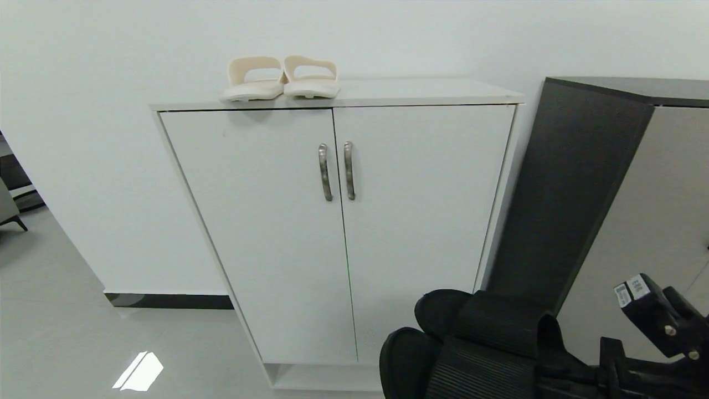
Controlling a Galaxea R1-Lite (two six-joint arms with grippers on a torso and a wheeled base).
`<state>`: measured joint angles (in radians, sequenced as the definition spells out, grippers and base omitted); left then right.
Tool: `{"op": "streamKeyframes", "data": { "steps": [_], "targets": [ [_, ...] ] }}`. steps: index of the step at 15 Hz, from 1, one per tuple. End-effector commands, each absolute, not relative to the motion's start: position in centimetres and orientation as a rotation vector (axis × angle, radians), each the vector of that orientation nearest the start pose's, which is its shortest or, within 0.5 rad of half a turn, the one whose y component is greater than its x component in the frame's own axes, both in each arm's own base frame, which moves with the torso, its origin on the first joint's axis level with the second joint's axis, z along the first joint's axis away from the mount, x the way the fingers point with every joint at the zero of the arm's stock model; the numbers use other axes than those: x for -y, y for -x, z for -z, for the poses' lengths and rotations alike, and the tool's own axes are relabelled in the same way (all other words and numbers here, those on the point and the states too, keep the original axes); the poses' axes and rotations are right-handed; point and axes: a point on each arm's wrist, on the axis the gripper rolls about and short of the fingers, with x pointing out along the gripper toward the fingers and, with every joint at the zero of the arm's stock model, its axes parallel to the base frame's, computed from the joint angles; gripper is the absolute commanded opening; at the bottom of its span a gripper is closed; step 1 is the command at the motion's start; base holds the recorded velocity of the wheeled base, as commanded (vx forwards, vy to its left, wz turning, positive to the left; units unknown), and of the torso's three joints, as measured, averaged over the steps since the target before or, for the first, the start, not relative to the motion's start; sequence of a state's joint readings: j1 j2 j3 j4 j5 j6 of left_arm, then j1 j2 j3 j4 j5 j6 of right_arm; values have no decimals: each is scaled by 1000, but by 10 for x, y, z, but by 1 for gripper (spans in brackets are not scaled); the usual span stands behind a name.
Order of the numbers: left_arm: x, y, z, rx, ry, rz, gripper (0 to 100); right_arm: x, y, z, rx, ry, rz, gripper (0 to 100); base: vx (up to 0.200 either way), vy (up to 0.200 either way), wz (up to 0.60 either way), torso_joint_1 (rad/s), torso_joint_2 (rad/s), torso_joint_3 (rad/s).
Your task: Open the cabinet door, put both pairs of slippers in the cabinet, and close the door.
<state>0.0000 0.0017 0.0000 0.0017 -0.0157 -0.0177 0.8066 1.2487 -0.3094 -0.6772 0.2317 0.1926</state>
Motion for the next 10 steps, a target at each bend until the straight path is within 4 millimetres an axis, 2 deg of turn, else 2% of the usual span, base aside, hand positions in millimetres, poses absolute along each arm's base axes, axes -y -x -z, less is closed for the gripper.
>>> {"op": "streamKeyframes", "data": {
  "steps": [1,3,5,8,9,10],
  "targets": [
    [0,23,-75,-5,17,17,100,-124,-113,-162,-361,-98,-998,0,200,0,0,-32,159,129],
    [0,23,-75,-3,6,11,100,-124,-113,-162,-361,-98,-996,0,200,0,0,-7,80,36],
    [0,23,-75,-4,-14,17,100,-123,-112,-163,-353,-99,-998,0,0,0,0,0,0,0],
    [2,19,-79,-47,-88,119,100,-123,-112,-165,-338,-97,-1002,0,0,0,0,0,0,0],
    [3,14,-109,-38,-126,144,100,-124,-112,-166,-322,-101,-1004,0,0,0,0,0,0,0],
    [3,8,-150,11,-86,178,100,-124,-112,-167,-317,-104,-1003,0,0,0,0,0,0,0]
  ]
}}
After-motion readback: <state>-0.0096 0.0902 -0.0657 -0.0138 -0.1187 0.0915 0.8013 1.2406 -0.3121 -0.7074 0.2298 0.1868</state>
